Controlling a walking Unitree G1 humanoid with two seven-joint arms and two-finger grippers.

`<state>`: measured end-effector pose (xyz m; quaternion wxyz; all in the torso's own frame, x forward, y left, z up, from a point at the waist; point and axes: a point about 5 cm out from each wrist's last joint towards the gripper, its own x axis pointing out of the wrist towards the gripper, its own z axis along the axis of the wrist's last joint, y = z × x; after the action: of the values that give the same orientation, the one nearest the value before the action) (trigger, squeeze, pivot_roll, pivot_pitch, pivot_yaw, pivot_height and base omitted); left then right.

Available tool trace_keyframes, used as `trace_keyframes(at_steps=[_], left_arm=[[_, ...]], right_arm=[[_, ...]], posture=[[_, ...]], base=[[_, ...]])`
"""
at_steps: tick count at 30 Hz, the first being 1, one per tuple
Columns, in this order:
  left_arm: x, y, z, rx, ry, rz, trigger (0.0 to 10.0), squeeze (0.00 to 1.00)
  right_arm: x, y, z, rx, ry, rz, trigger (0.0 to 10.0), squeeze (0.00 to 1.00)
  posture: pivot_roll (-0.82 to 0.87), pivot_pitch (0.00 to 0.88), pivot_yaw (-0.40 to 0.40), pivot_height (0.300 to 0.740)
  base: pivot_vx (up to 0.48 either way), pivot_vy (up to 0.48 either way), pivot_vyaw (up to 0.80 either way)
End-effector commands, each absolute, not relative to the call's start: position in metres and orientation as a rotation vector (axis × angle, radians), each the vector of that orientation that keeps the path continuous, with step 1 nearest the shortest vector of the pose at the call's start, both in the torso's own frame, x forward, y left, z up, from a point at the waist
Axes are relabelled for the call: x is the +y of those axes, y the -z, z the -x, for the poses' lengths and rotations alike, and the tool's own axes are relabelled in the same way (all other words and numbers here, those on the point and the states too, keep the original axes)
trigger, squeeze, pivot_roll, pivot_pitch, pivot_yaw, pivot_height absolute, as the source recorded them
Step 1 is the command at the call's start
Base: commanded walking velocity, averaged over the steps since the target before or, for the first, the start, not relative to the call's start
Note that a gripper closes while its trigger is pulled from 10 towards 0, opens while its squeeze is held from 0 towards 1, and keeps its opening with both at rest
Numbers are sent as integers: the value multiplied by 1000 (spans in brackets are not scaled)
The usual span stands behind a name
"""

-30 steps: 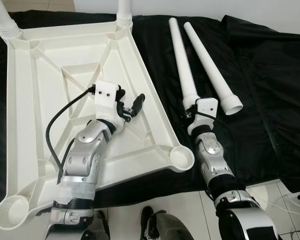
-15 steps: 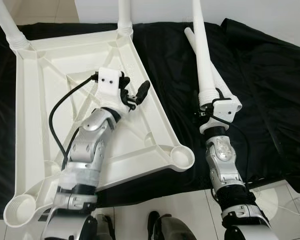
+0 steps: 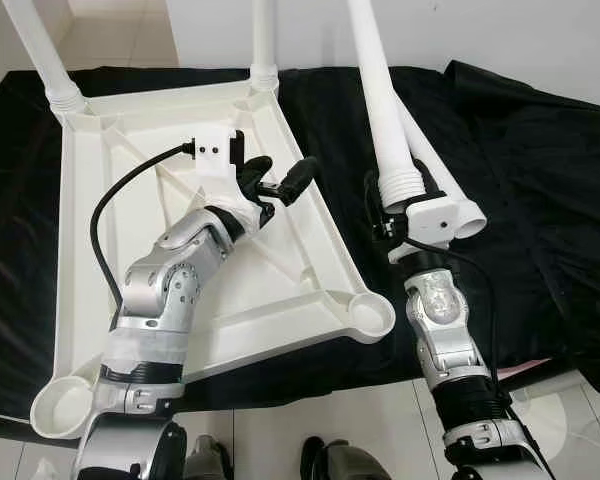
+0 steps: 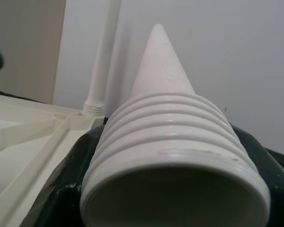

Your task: Building children table

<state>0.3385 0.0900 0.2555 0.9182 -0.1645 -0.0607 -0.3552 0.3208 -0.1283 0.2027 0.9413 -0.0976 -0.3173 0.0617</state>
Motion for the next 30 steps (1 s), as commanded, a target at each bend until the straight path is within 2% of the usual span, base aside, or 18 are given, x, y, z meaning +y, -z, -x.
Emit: trace_keyframes(at_steps=[1, 5, 8, 15, 19, 24, 30], left_arm=[[82, -268, -333, -157, 1033, 361, 10000, 0], [85, -278, -339, -157, 1025, 378, 10000, 0], [90, -293, -344, -158, 1039, 467, 10000, 0], [98, -306, -355, -145, 1009, 525, 10000, 0], [102, -318, -356, -147, 1056, 599, 10000, 0], [109, -338, -348, -207, 1224, 690, 10000, 0], [111, -343, -345, -227, 1288, 745, 10000, 0]], right_arm=[[-120, -224, -320, -748, -144, 225, 10000, 0], [-113, -240, -319, -816, -168, 242, 10000, 0], [-103, -255, -316, -888, -225, 254, 10000, 0], [-94, -260, -313, -918, -261, 251, 10000, 0], [-89, -259, -311, -924, -287, 262, 10000, 0], [-86, -251, -310, -900, -323, 277, 10000, 0], [-84, -246, -310, -882, -335, 288, 10000, 0]], posture=[[-48, 76, -23, 740], [-45, 72, -26, 740], [-39, 63, -35, 740], [-36, 53, -35, 740], [-38, 50, -32, 740], [-46, 37, -20, 740], [-50, 36, -14, 740]], base=[[0, 0, 0], [0, 0, 0], [0, 0, 0], [0, 0, 0], [0, 0, 0], [0, 0, 0], [0, 0, 0]])
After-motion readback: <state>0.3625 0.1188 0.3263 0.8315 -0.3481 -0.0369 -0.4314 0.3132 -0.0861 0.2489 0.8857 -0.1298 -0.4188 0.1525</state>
